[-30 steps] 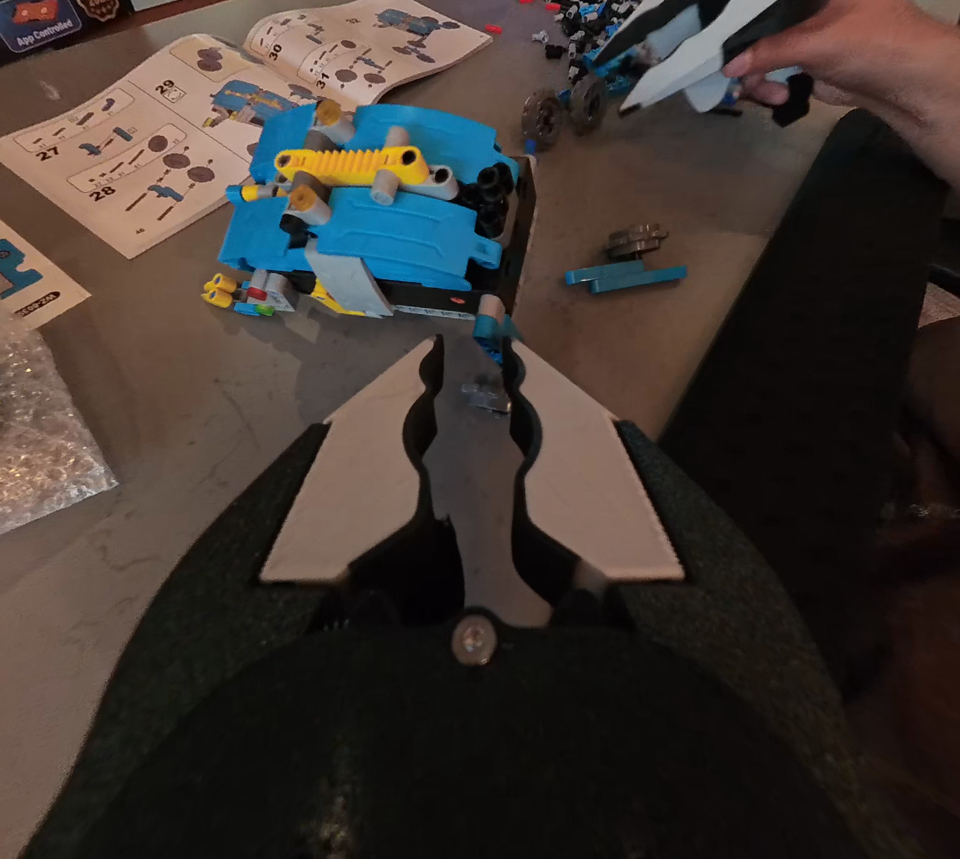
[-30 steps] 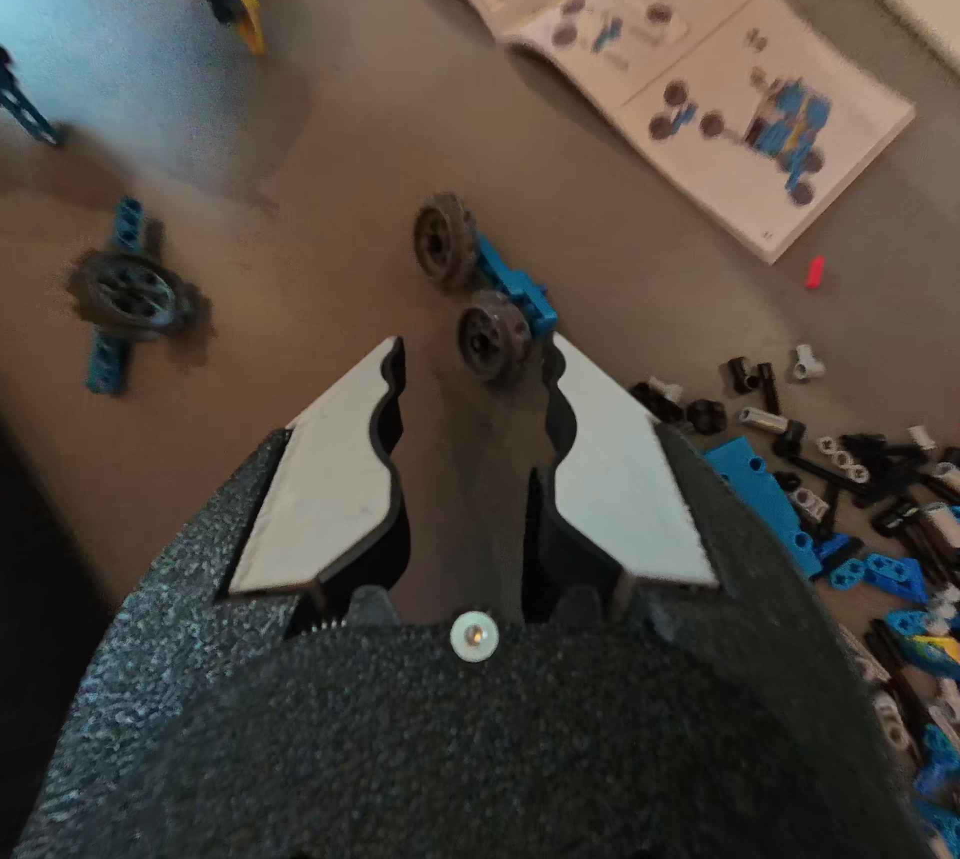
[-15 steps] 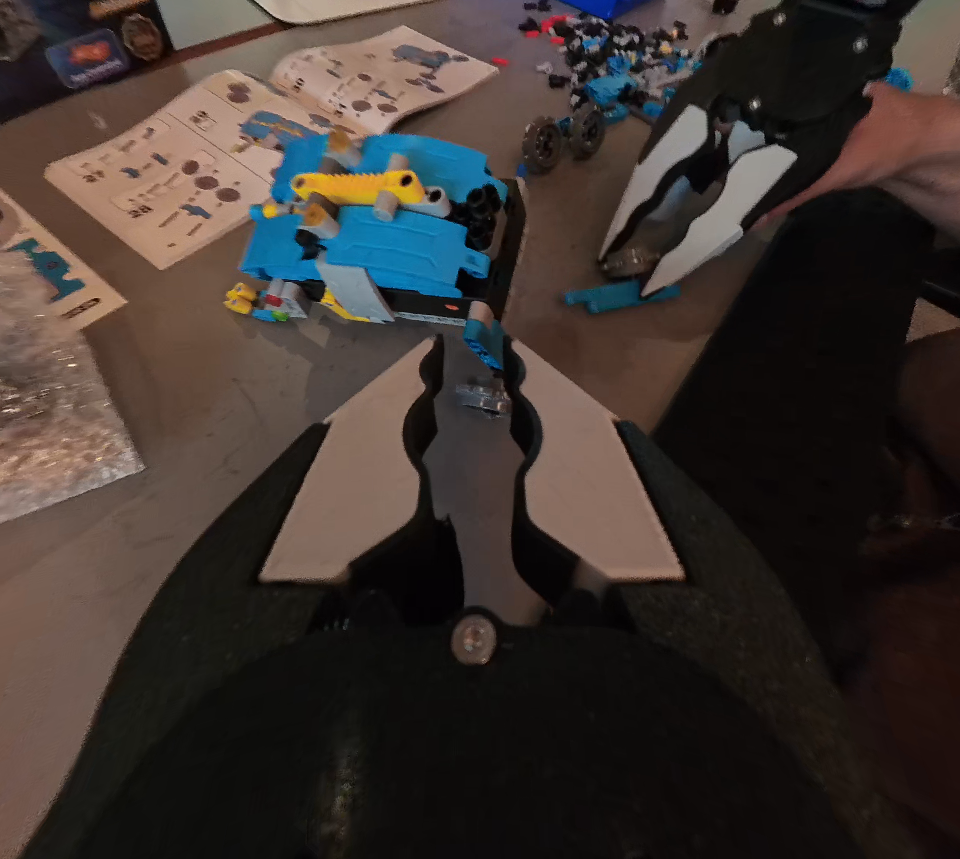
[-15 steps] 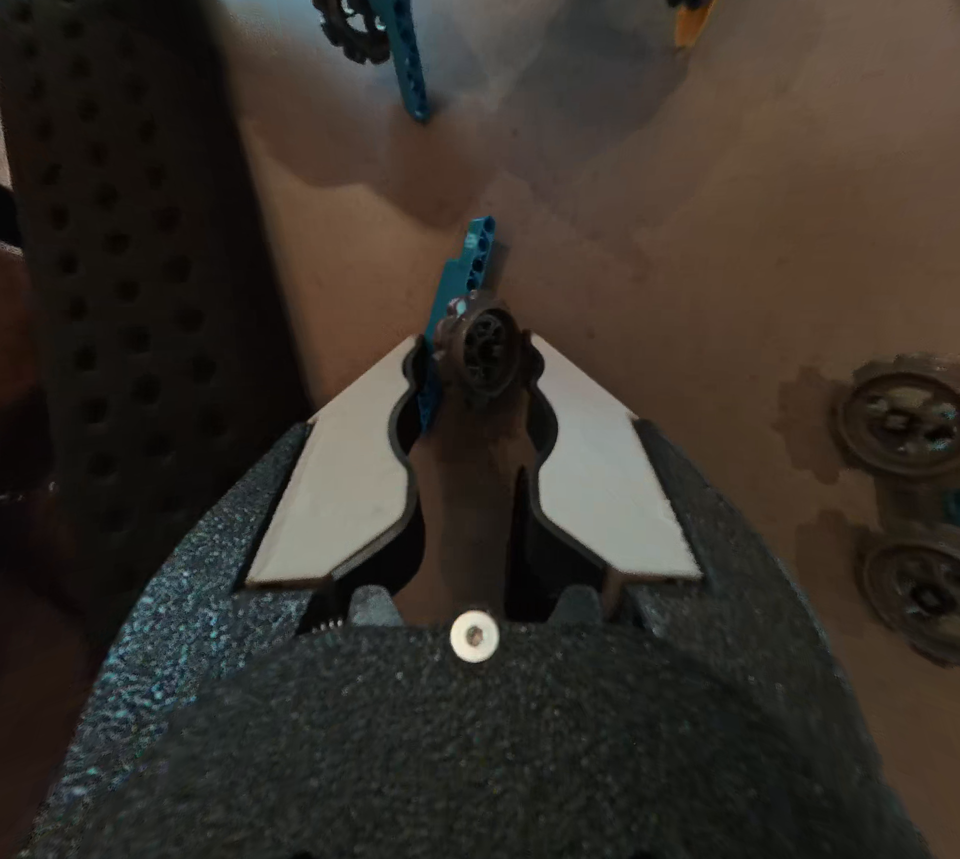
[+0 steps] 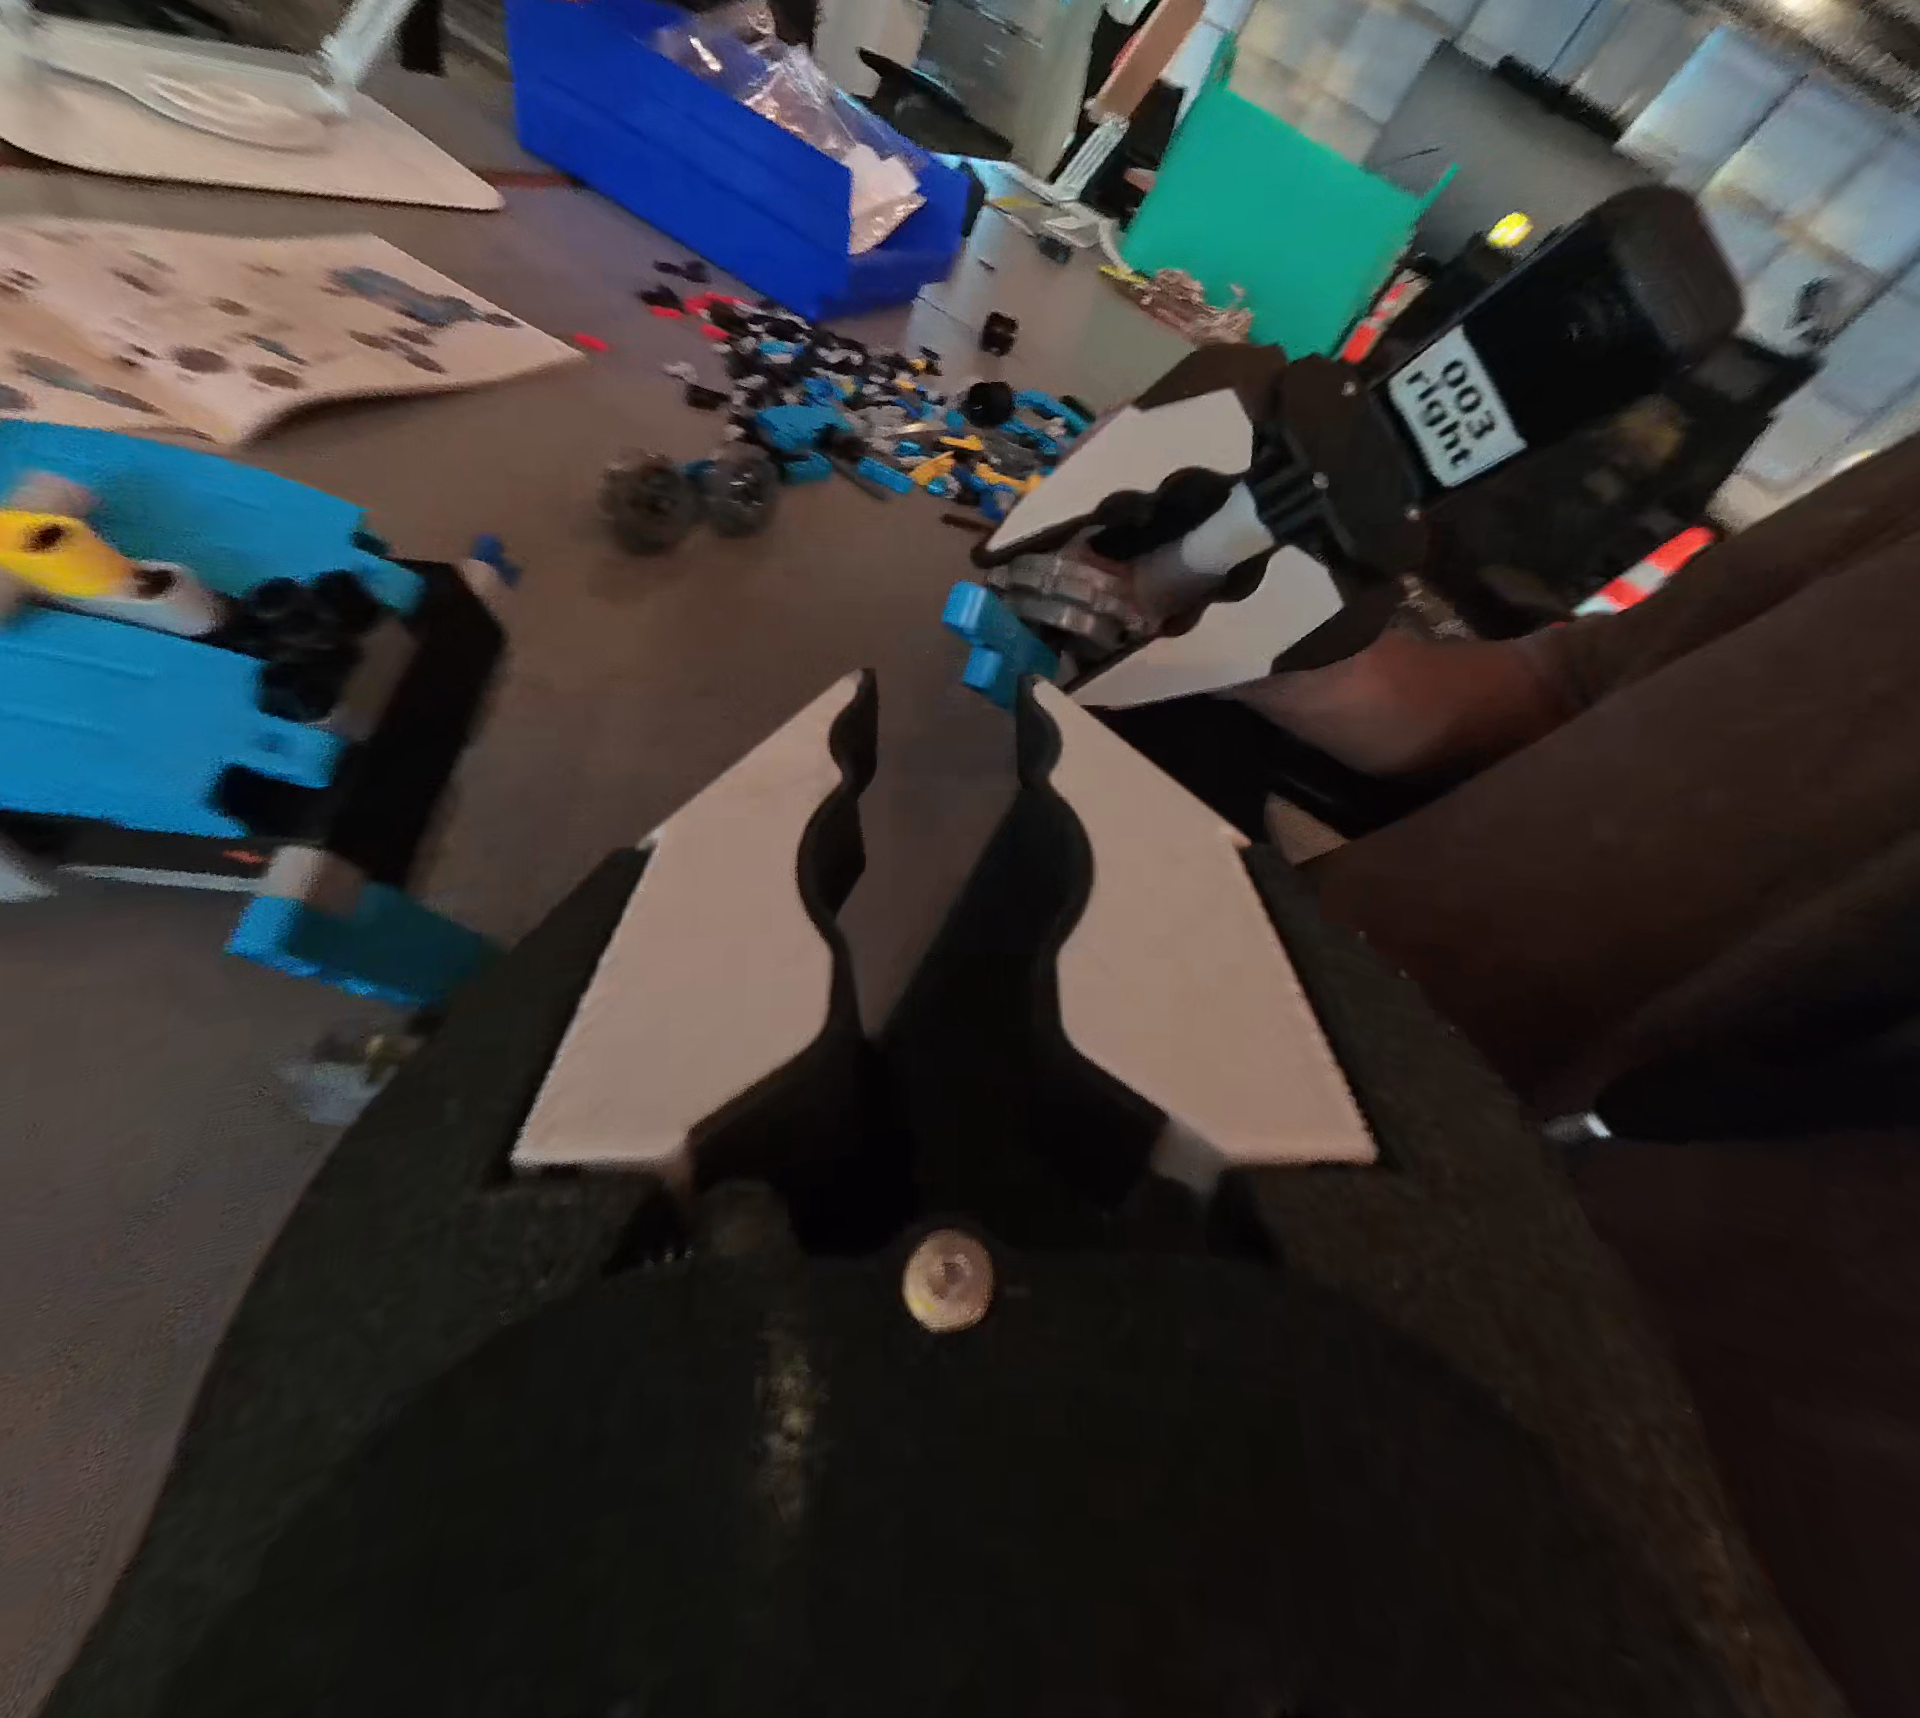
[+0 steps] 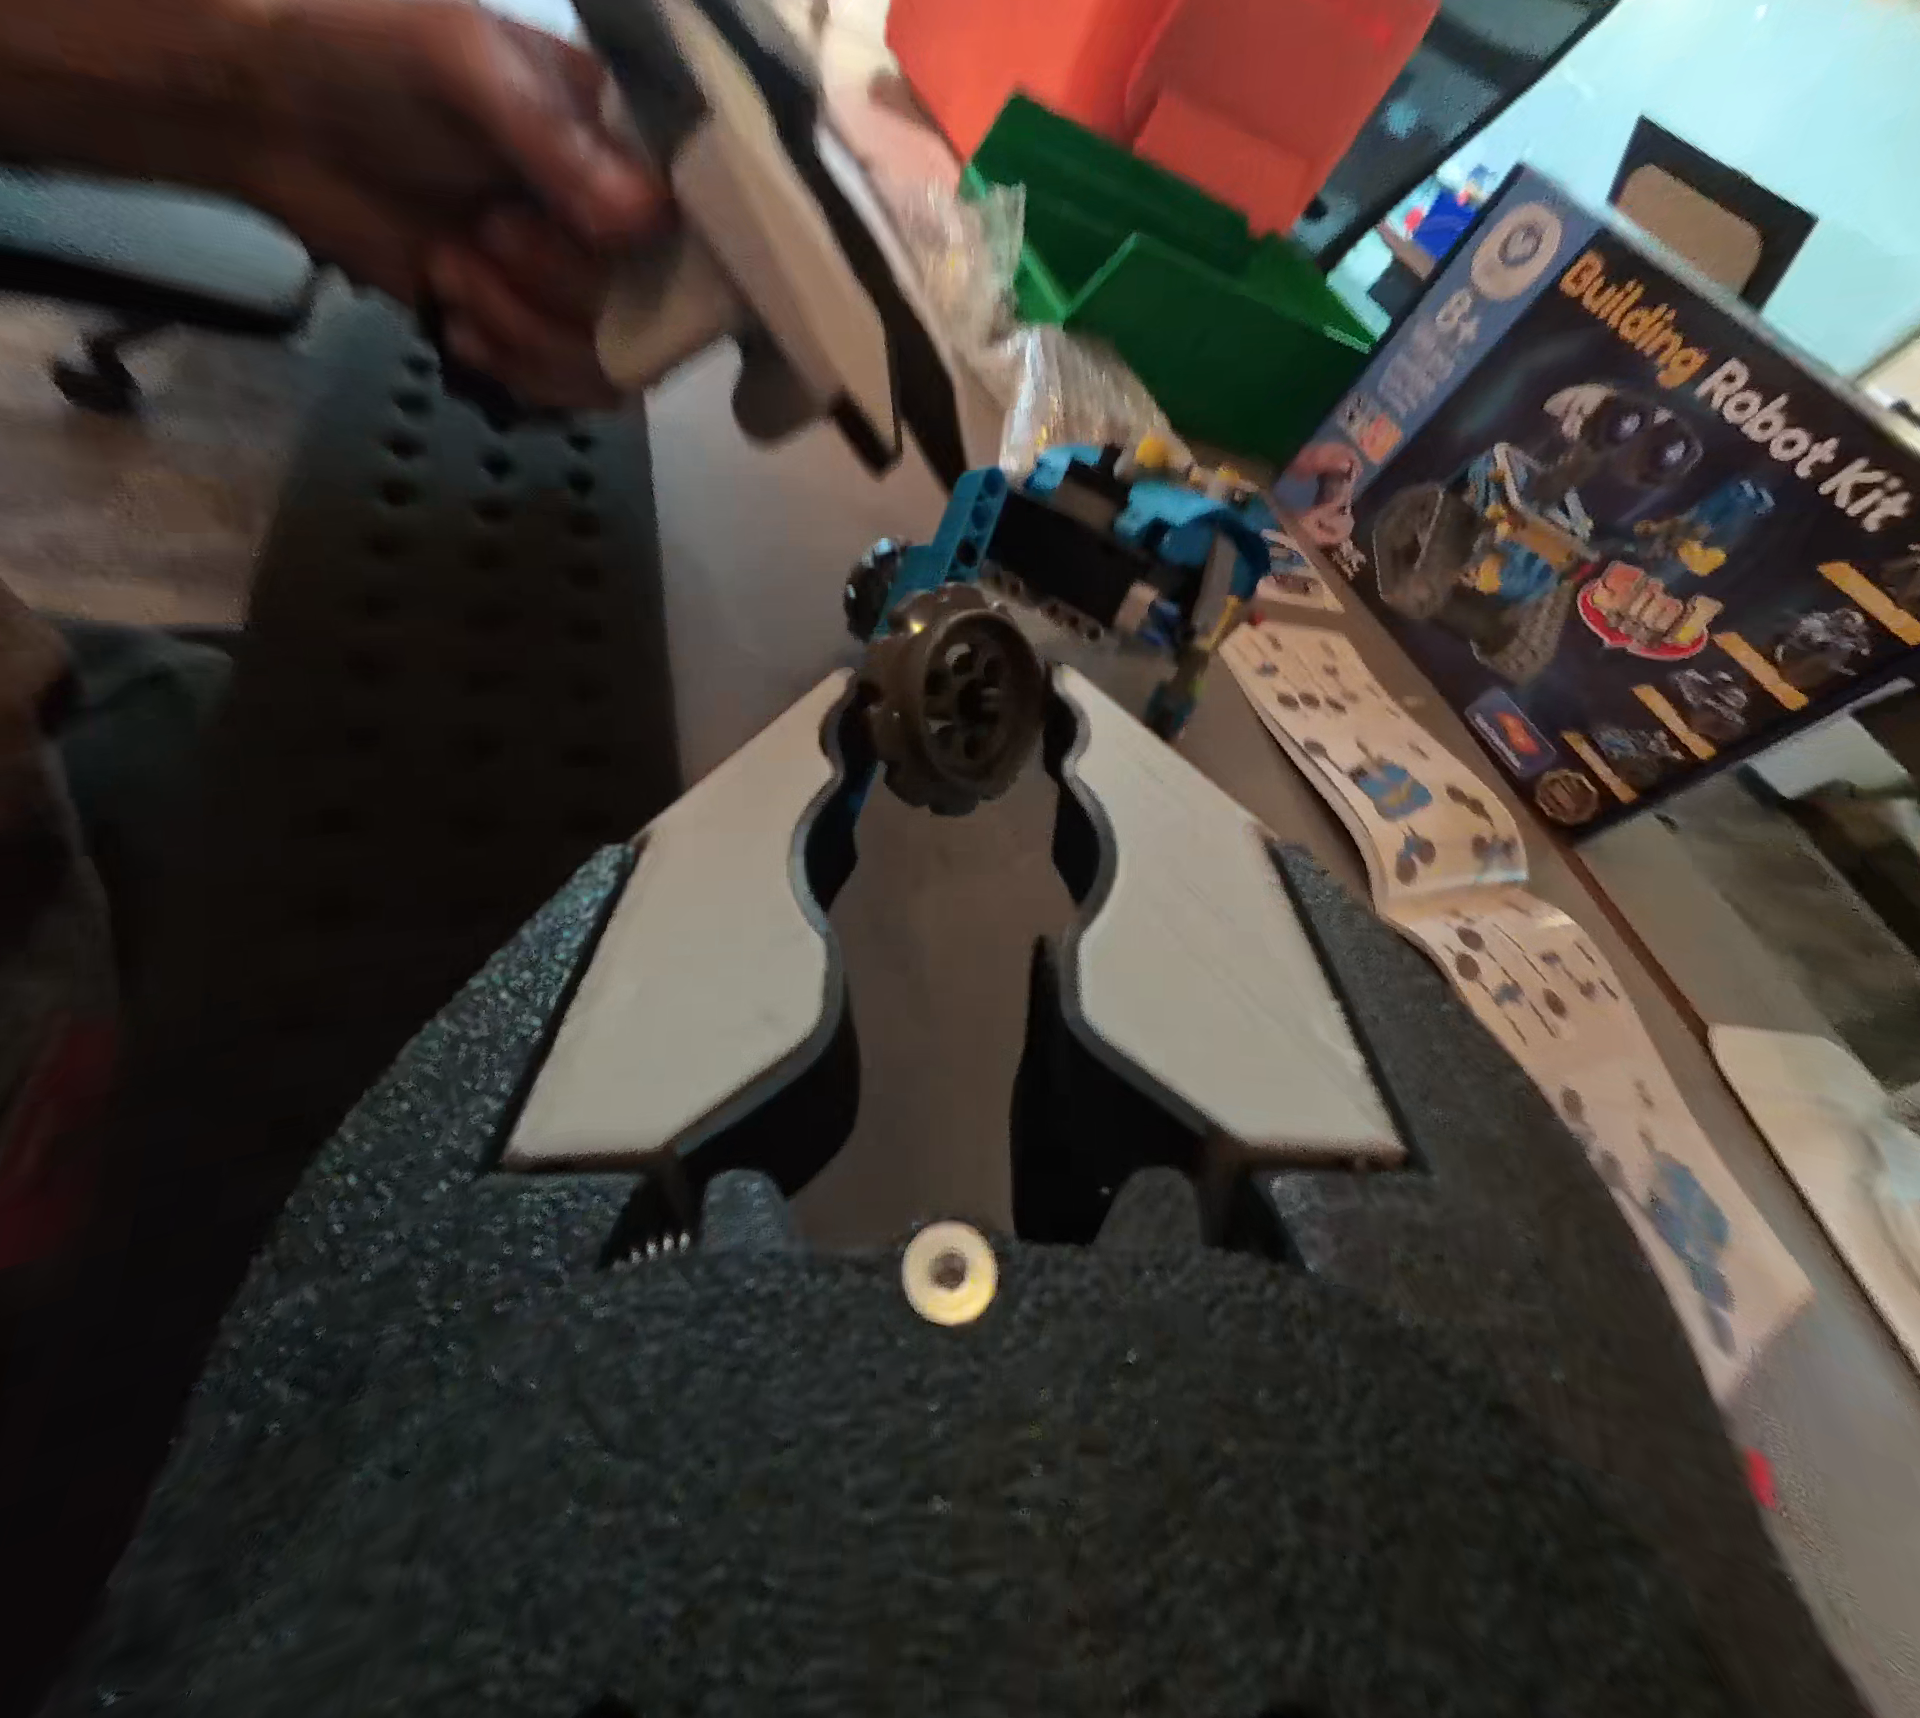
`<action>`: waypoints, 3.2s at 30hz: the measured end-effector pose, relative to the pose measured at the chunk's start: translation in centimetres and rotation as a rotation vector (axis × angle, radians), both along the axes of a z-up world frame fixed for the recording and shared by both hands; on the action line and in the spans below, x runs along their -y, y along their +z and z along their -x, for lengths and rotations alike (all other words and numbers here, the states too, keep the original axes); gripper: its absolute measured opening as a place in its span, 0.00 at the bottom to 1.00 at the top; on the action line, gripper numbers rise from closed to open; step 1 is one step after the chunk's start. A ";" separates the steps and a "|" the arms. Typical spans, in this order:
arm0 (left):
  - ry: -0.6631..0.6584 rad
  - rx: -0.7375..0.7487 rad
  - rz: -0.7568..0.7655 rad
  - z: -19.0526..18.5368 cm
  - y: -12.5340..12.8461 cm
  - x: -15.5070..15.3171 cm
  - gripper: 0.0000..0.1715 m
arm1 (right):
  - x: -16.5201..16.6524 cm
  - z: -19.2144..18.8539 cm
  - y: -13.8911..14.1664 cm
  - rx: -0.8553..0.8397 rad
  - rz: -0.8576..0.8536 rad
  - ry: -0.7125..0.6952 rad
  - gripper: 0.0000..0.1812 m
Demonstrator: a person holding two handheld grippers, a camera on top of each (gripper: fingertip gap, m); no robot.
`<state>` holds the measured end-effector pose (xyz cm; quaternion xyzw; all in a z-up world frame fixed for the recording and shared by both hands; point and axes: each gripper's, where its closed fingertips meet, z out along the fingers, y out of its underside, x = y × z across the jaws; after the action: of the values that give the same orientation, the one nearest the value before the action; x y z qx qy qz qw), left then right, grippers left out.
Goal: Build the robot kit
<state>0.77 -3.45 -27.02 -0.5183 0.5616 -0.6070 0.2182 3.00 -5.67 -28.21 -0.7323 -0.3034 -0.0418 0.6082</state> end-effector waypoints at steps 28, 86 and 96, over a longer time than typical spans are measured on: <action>-0.132 -0.054 -0.059 0.4 -1.7 1.2 0.03 | -1.2 3.8 -2.2 -0.358 0.610 0.469 0.10; 0.039 -0.083 -0.311 -1.7 -0.4 -2.7 0.16 | -4.7 -0.7 -3.4 -0.257 0.762 0.583 0.04; -0.063 -0.048 -0.224 -1.7 -0.6 -0.1 0.08 | -2.6 1.3 -3.3 -0.185 0.773 0.616 0.04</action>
<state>2.48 -3.39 -27.64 -0.4871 0.6469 -0.5345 0.2419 1.70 -3.08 -31.47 -0.7812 -0.4434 0.3202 0.3011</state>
